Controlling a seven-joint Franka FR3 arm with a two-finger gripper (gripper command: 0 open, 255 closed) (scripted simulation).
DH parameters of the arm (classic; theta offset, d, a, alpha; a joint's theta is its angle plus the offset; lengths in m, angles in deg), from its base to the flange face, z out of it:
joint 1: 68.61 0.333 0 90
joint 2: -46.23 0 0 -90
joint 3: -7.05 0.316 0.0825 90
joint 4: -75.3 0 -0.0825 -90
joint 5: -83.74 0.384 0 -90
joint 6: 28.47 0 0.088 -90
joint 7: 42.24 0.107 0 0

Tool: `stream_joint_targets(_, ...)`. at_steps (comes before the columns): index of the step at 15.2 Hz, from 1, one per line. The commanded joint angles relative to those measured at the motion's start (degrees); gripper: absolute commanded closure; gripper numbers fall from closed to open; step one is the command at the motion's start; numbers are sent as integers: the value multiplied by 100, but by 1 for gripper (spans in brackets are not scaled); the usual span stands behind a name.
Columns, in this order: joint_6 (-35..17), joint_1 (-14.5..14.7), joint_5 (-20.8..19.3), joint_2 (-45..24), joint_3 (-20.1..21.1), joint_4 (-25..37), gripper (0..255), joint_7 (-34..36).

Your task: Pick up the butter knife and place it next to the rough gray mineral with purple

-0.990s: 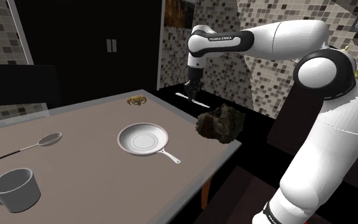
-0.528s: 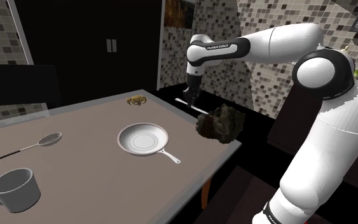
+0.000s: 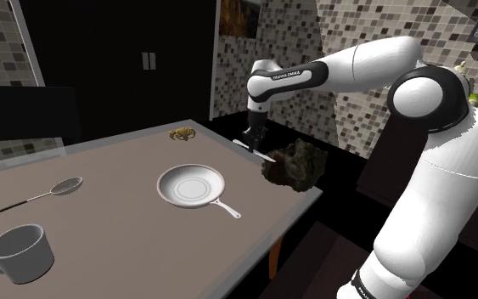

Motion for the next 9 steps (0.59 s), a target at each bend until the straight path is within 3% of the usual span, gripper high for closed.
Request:
stream_joint_targets(1, -137, 2, -4, -39, 0, -95, 255, 0)
stream_joint_targets(9, -710, 7, -24, -237, -1, -472, 255, 2)
